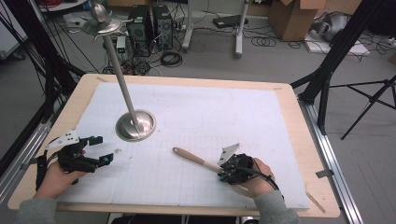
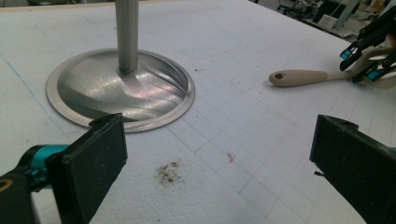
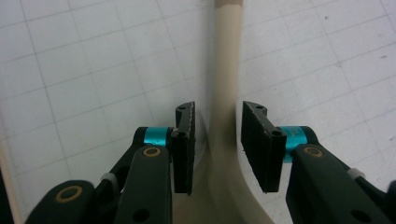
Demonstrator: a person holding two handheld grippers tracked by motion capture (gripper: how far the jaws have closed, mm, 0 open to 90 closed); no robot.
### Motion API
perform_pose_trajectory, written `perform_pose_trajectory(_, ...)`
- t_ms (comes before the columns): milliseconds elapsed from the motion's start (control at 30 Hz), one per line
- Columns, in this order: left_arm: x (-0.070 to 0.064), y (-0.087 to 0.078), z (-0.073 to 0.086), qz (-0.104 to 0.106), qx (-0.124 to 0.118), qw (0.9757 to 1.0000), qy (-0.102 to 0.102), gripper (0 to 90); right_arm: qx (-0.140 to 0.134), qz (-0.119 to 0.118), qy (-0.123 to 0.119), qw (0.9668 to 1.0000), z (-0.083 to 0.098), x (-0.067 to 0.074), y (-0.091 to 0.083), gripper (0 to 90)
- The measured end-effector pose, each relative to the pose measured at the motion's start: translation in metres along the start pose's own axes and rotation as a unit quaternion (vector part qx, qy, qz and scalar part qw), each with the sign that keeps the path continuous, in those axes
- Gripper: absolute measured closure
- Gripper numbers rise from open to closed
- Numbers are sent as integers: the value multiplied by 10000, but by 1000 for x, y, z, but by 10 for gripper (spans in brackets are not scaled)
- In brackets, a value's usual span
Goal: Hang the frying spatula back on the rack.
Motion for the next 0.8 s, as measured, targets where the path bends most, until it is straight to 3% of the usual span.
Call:
perform_pose_trajectory(233, 1, 0, 1, 0, 37, 10000, 9, 44, 28, 27, -3, 10000, 0, -2, 0, 721)
perform_pose_trajectory(800, 0, 1, 2, -2, 81, 10000, -2, 44, 13, 31, 46, 10000, 1, -7, 0, 720)
Point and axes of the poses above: each handheld gripper's, and its own axes: y roughly forward along the jaws, z roughly out of its underside, x roughly to its left, the point moved 5 cm from there along y, roughly forward along the jaws, and after that the axes turned 6 degrees about -z, right-handed, at the moved point
